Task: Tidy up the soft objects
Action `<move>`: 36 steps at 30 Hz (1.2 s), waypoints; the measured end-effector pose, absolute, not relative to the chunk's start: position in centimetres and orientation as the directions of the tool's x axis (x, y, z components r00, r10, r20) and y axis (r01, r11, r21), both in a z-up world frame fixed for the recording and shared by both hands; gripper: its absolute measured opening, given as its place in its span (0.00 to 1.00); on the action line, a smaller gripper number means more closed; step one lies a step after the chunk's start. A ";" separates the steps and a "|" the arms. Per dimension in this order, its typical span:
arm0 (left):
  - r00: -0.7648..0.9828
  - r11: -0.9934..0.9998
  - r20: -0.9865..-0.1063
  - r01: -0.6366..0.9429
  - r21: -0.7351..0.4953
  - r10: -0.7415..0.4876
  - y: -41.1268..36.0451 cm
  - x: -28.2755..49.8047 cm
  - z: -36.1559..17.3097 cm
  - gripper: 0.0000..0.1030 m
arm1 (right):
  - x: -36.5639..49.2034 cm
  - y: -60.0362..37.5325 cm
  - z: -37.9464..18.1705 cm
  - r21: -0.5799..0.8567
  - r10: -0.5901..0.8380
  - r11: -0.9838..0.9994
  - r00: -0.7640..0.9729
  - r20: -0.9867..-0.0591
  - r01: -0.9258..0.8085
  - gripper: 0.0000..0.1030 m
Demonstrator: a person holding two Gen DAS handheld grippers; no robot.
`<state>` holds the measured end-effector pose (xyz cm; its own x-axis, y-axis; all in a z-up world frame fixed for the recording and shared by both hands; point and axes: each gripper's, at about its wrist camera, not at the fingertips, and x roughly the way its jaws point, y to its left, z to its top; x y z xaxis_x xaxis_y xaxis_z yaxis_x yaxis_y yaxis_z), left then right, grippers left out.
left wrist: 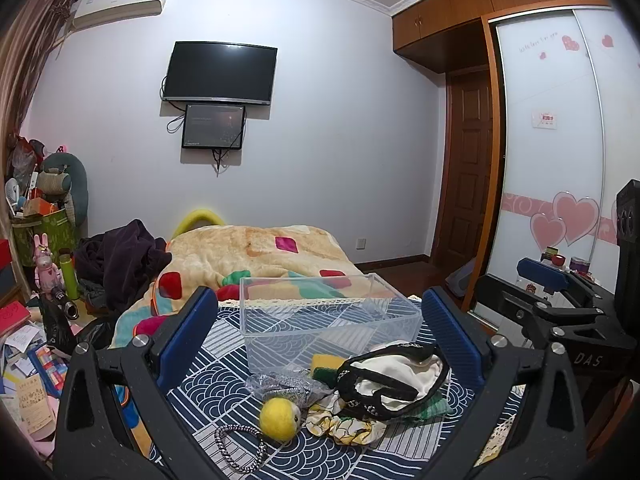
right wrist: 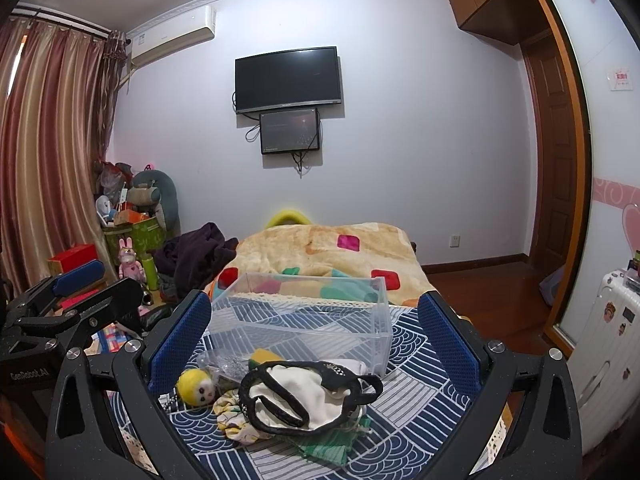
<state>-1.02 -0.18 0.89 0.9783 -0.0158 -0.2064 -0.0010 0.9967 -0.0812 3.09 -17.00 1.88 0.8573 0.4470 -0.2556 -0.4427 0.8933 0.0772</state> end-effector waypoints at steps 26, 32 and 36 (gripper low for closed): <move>0.978 0.996 -0.209 0.001 -0.088 -0.020 -0.2 -1.0 0.9 1.00 | 2.9 -16.8 1.7 0.075 0.451 0.891 0.857 -0.251 -0.447 1.00; 0.973 0.996 -0.229 0.003 -0.087 -0.023 -0.1 -0.6 0.4 1.00 | 2.9 -16.8 1.7 0.075 0.451 0.891 0.856 -0.252 -0.447 1.00; 0.961 0.994 -0.272 0.013 -0.107 -0.042 0.5 0.2 -0.6 1.00 | 3.3 -16.7 1.2 0.070 0.442 0.895 0.856 -0.268 -0.440 1.00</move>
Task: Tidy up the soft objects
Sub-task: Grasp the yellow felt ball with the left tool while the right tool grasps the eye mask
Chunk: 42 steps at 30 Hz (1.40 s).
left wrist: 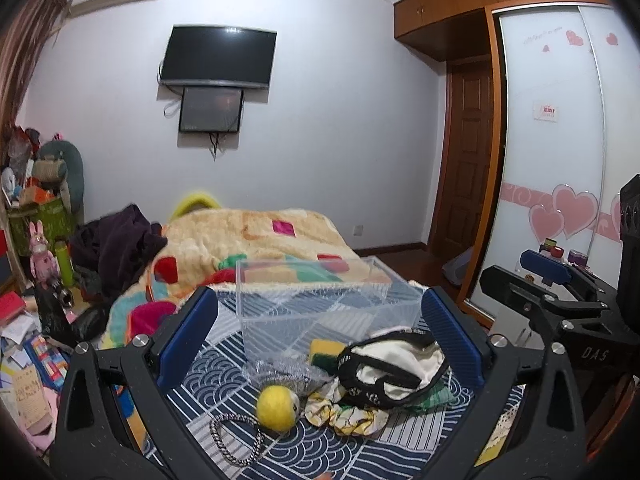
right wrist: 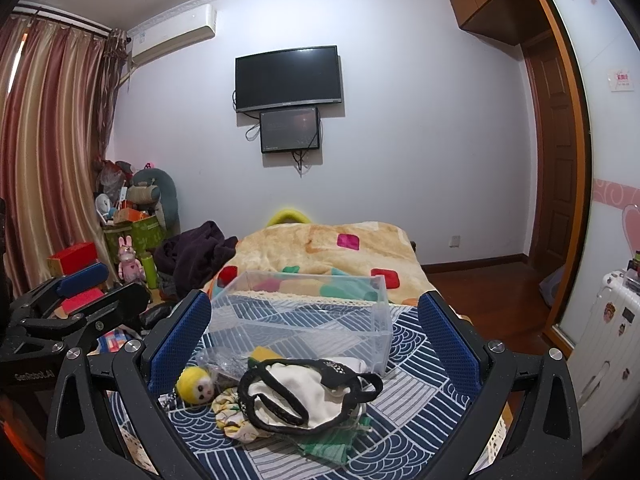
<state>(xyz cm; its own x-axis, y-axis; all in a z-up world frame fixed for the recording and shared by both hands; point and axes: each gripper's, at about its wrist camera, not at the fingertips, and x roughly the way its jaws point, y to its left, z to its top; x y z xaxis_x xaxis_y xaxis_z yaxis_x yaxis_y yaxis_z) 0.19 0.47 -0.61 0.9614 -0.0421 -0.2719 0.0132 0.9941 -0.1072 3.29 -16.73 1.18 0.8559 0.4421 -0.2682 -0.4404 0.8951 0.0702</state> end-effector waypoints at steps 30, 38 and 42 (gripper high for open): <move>0.804 0.992 -0.589 0.001 -0.129 -0.078 2.5 5.0 -11.0 0.39 | 8.2 -17.4 -7.1 0.185 0.461 0.877 0.667 -0.585 -0.443 0.43; 0.811 0.991 -0.578 0.017 -0.135 -0.093 2.3 4.6 -10.6 0.12 | 7.9 -17.5 -7.0 0.157 0.437 0.888 0.687 -0.581 -0.432 0.13; 0.816 0.990 -0.569 0.017 -0.142 -0.096 2.5 4.4 -10.2 0.06 | 7.9 -17.5 -6.3 0.162 0.445 0.887 0.703 -0.555 -0.433 0.11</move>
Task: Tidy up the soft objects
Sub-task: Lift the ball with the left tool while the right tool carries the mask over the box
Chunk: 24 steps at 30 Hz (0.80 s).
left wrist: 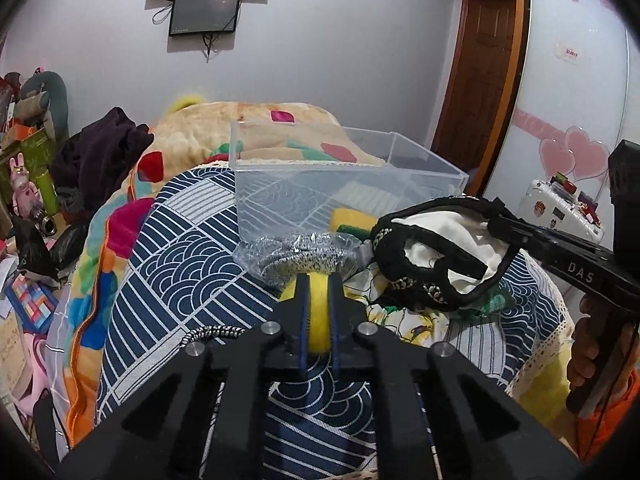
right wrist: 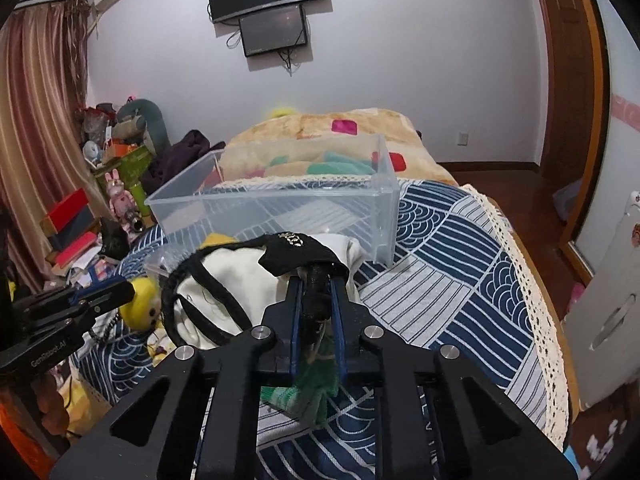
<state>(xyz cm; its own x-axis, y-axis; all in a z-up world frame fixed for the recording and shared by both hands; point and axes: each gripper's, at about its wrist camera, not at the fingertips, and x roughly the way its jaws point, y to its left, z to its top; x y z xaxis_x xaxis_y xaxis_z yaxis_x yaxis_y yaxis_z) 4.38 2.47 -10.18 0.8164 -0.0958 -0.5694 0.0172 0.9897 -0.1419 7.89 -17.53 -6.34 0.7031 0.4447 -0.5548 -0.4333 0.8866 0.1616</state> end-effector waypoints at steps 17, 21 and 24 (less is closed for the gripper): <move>0.772 0.989 -0.627 0.011 -0.151 -0.104 2.5 5.4 -11.8 0.54 | 6.5 -18.4 -2.2 0.168 0.473 0.880 0.783 -0.404 -0.445 0.10; 0.762 0.987 -0.640 -0.005 -0.161 -0.100 3.0 5.9 -12.5 0.37 | 6.5 -18.3 -1.5 0.168 0.479 0.877 0.790 -0.382 -0.450 0.10; 0.780 0.984 -0.616 0.000 -0.176 -0.110 3.3 5.5 -11.9 0.36 | 6.7 -18.3 -1.1 0.162 0.476 0.878 0.797 -0.371 -0.450 0.10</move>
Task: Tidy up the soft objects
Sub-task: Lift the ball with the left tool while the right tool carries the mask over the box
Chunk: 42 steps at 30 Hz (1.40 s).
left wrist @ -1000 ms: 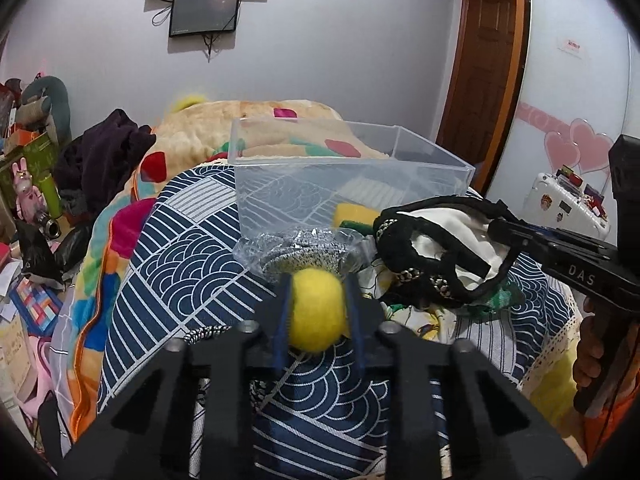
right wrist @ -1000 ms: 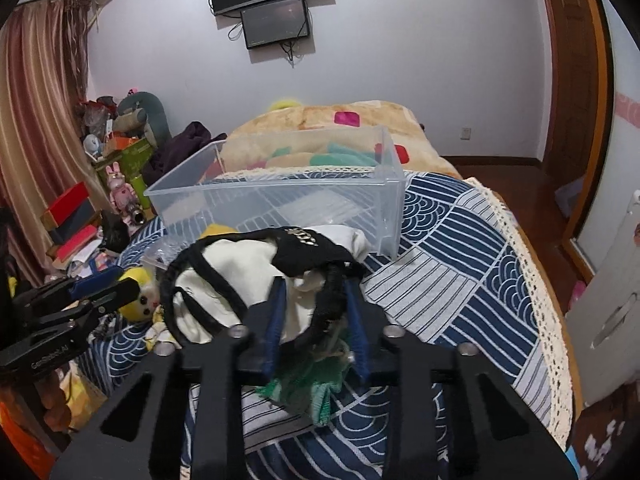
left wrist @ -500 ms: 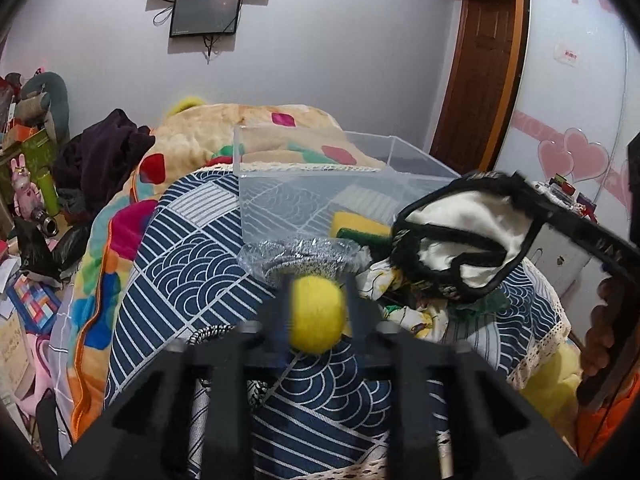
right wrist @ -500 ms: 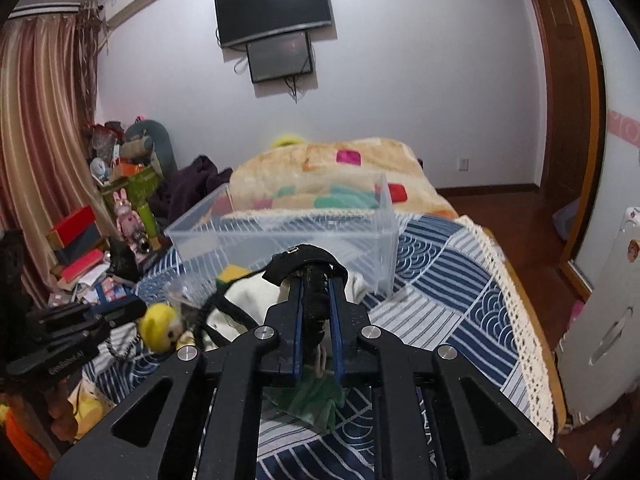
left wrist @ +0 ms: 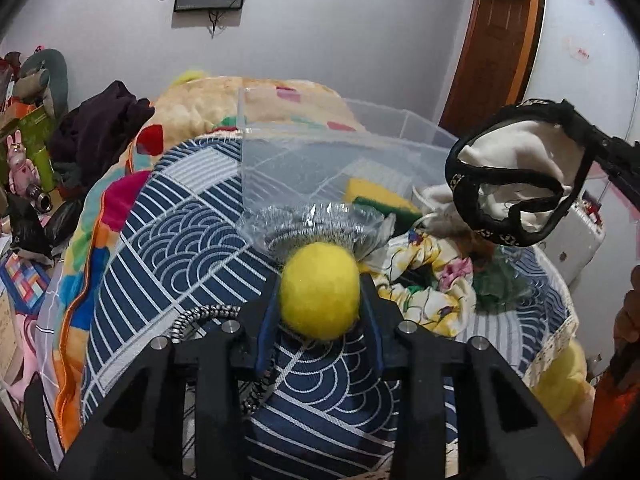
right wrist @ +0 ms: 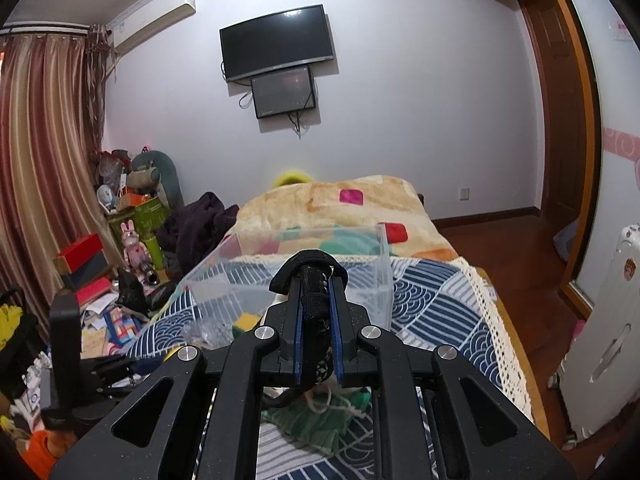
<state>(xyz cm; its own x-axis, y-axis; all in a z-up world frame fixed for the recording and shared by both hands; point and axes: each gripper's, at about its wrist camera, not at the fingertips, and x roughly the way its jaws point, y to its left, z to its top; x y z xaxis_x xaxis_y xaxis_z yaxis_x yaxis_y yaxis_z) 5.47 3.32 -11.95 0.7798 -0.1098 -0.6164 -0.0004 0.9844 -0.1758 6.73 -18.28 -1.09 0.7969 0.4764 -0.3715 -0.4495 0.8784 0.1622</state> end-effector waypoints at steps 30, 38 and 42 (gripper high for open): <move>0.782 0.988 -0.620 -0.033 -0.152 -0.069 4.9 18.0 -5.8 0.36 | 14.5 -14.3 -0.4 0.078 0.378 0.922 0.838 -0.394 -0.379 0.10; 0.726 0.995 -0.687 -0.044 -0.094 -0.033 4.0 20.7 -7.8 0.36 | 16.3 -13.4 -3.9 0.065 0.383 0.907 0.754 -0.534 -0.415 0.10; 0.704 0.995 -0.709 -0.039 -0.094 -0.040 3.9 21.1 -8.3 0.36 | 17.0 -13.5 -4.6 0.082 0.397 0.896 0.706 -0.587 -0.436 0.10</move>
<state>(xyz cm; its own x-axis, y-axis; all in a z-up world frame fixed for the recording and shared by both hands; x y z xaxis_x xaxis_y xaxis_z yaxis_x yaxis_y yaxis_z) 21.13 3.93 -8.30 0.7041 -0.0396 -0.7090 -0.0392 0.9948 -0.0945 17.03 -13.52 -4.58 0.7056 0.3968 -0.5871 -0.4357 0.8963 0.0821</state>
